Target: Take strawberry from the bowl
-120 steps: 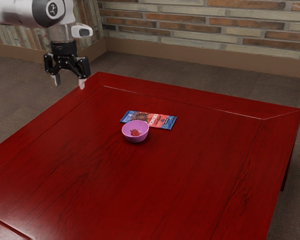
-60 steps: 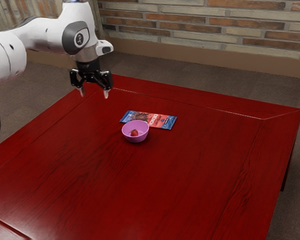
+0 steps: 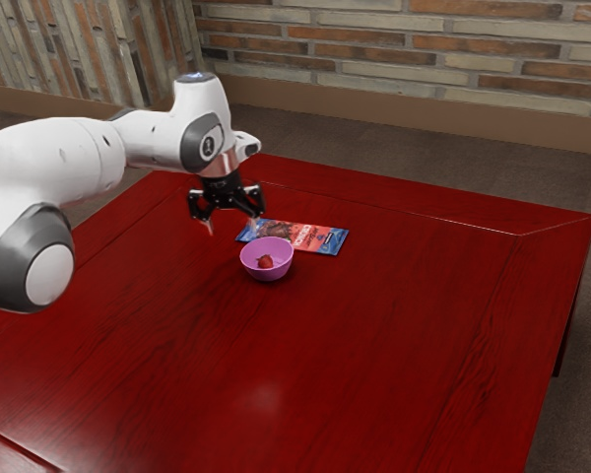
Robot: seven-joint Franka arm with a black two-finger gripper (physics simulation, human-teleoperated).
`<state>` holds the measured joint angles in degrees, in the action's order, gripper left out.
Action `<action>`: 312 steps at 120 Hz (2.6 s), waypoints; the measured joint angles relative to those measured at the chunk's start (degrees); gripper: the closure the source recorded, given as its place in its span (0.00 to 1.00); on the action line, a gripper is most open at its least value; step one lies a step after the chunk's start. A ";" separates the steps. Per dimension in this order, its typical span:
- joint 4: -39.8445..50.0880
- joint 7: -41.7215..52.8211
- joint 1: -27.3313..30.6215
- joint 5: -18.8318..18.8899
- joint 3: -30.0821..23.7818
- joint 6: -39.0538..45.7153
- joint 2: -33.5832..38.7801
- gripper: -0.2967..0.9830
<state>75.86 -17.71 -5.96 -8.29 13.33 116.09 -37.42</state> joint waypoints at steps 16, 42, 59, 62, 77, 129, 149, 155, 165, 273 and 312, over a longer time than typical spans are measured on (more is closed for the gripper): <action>-0.40 -2.48 0.03 -1.03 -1.04 1.50 -0.96 0.25; -4.87 -5.94 -0.18 -1.47 -1.70 2.33 -4.19 0.29; -5.13 -7.83 -0.19 -1.53 -1.73 2.86 -5.55 0.32; -5.19 -8.11 -0.16 -1.53 -1.73 2.92 -5.63 0.33; -5.89 -9.39 -0.06 -1.55 -1.71 3.17 -6.54 0.34; -10.50 -12.25 0.22 -1.48 -2.17 2.72 -11.04 0.44; -10.16 -12.91 0.00 -1.47 -2.17 2.99 -11.17 0.47; -10.02 -13.07 0.04 -1.47 -2.17 3.07 -11.27 0.48; -9.97 -13.32 0.07 -1.48 -2.17 3.19 -11.61 0.49; -11.96 -15.50 0.61 -1.91 -2.95 7.46 -15.99 0.50; -13.01 -15.71 1.41 -1.85 -3.57 7.68 -17.08 0.53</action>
<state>62.85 -33.42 -4.55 -10.14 9.76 123.77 -54.50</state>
